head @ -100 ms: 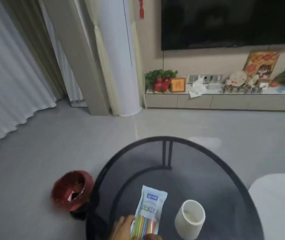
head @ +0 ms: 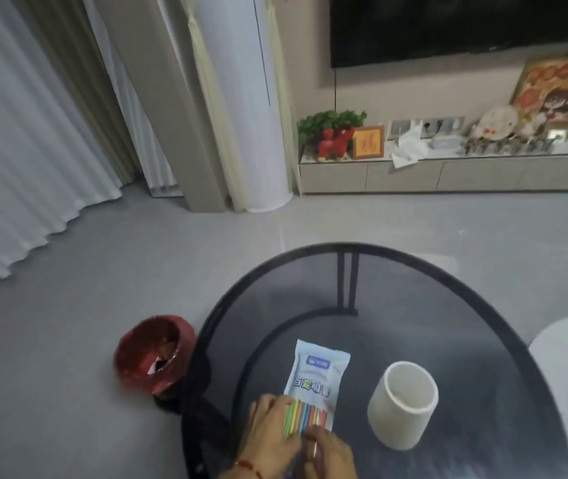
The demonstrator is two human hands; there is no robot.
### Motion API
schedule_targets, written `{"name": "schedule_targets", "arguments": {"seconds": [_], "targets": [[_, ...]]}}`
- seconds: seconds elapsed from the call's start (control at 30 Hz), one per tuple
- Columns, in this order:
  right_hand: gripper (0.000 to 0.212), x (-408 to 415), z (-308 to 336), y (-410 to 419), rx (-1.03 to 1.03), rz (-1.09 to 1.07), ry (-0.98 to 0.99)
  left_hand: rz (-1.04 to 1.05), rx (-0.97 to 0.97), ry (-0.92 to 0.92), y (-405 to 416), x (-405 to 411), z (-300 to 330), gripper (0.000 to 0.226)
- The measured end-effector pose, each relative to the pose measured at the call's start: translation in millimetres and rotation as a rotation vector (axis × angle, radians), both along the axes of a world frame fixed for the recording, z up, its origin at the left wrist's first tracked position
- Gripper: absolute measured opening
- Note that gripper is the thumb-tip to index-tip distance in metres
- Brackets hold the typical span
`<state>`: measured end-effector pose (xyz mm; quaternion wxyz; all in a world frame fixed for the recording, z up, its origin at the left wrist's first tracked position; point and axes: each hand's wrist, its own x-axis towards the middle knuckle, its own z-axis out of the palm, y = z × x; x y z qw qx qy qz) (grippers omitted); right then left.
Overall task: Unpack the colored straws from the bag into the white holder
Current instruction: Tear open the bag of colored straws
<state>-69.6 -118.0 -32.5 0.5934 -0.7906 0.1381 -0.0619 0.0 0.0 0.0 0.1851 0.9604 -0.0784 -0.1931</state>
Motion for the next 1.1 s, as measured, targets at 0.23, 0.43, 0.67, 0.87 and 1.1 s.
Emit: {"name": "schedule_targets", "arguments": {"seconds": [0.23, 0.43, 0.67, 0.87, 1.1], "targets": [[0.055, -22, -93, -1, -0.041, 0.07, -0.136, 0.075, 0.069, -0.218, -34, 23, -80, 0.057], [0.047, -23, -120, 4, -0.027, -0.127, -0.276, -0.101, 0.184, -0.464, 0, 26, -105, 0.047], [0.038, -60, -91, -4, -0.443, -0.197, -0.339, -0.241, 0.232, -0.557, 34, -28, -103, 0.069], [0.025, -78, -82, -36, -0.04, -0.019, 0.017, -0.358, -0.023, -0.676, 42, -54, -90, 0.067], [0.026, -75, -93, -35, 0.493, 0.016, 0.032, -0.338, -0.387, -0.38, 4, -79, -97, 0.061]]}}
